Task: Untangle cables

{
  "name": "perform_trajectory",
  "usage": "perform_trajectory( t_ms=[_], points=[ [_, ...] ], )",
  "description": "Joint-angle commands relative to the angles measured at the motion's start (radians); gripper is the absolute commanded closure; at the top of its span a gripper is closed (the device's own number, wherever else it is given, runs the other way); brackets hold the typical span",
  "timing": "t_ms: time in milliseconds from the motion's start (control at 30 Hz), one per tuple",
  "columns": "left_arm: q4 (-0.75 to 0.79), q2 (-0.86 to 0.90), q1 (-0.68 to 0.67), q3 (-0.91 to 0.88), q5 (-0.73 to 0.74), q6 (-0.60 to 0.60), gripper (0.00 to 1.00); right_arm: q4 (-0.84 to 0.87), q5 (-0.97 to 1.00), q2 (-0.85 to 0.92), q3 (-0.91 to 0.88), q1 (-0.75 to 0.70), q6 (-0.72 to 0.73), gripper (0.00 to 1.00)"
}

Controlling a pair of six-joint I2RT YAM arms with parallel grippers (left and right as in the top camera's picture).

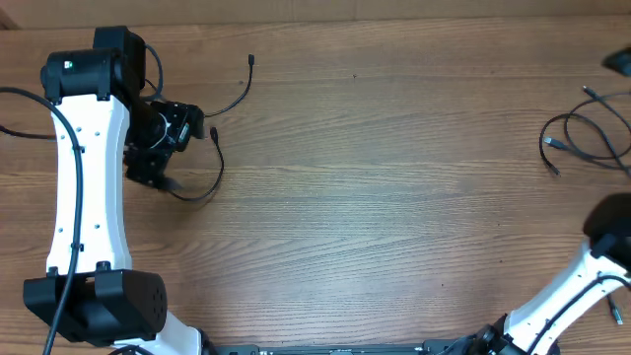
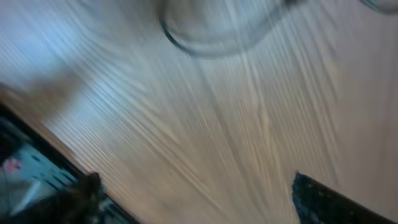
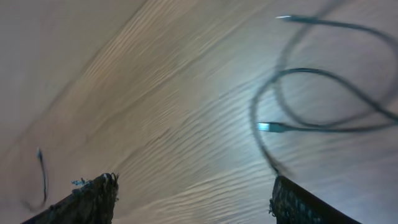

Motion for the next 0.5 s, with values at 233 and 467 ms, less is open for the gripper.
perform_trajectory(
  t_ms=[233,467],
  points=[
    [0.01,-0.012,0.001,0.001,-0.593,0.177,0.0,-0.044,-0.014,-0.003,-0.005,0.298,-0.056,0.04],
    [0.043,0.098,0.011,-0.003,-0.678,0.193,0.0,-0.047,-0.002,-0.003,-0.005,0.5,-0.057,0.0]
  ],
)
